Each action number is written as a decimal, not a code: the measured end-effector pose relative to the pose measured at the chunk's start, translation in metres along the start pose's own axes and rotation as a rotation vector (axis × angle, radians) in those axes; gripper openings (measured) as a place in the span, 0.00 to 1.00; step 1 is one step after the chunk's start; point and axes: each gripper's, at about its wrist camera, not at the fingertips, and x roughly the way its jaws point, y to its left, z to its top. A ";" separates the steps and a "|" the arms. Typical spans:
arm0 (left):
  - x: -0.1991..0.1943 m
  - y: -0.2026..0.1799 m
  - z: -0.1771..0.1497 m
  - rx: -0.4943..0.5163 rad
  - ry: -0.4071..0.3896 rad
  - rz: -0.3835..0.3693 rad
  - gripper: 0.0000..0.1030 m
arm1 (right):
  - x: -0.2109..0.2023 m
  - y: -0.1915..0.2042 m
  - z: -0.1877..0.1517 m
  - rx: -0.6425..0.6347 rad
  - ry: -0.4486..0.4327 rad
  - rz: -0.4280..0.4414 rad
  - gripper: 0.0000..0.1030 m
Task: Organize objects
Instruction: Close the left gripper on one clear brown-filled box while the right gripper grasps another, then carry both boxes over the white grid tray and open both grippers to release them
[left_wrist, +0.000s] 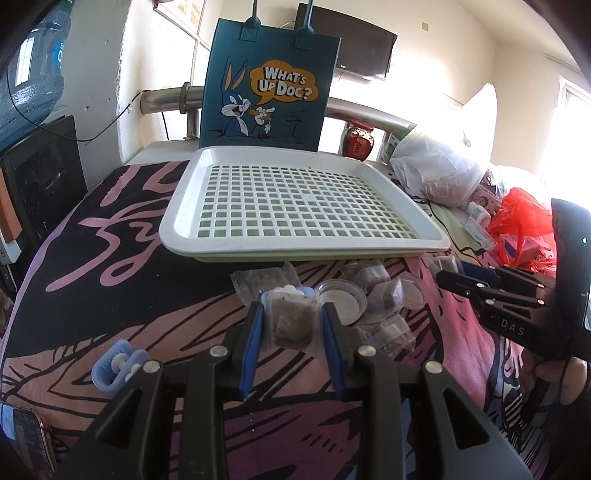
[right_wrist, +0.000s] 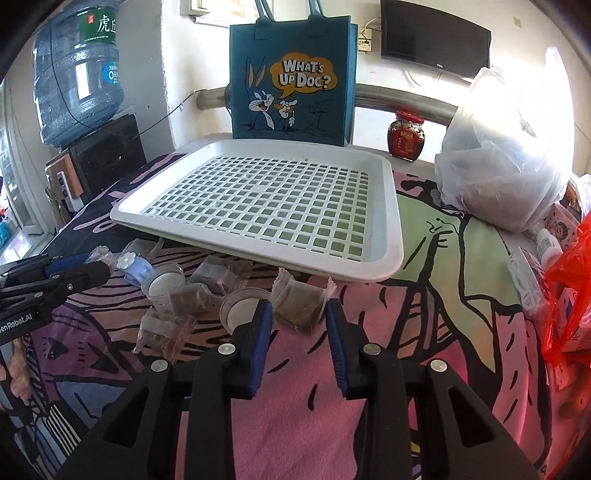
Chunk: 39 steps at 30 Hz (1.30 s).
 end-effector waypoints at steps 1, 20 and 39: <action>0.000 0.000 0.000 -0.001 0.003 0.001 0.30 | 0.000 0.002 0.000 -0.011 -0.002 -0.011 0.28; -0.002 -0.013 0.019 0.034 -0.013 0.006 0.30 | -0.011 0.002 0.002 -0.026 -0.044 -0.087 0.28; 0.033 -0.012 0.076 -0.003 -0.045 0.003 0.30 | -0.004 0.000 0.055 0.051 -0.082 -0.034 0.28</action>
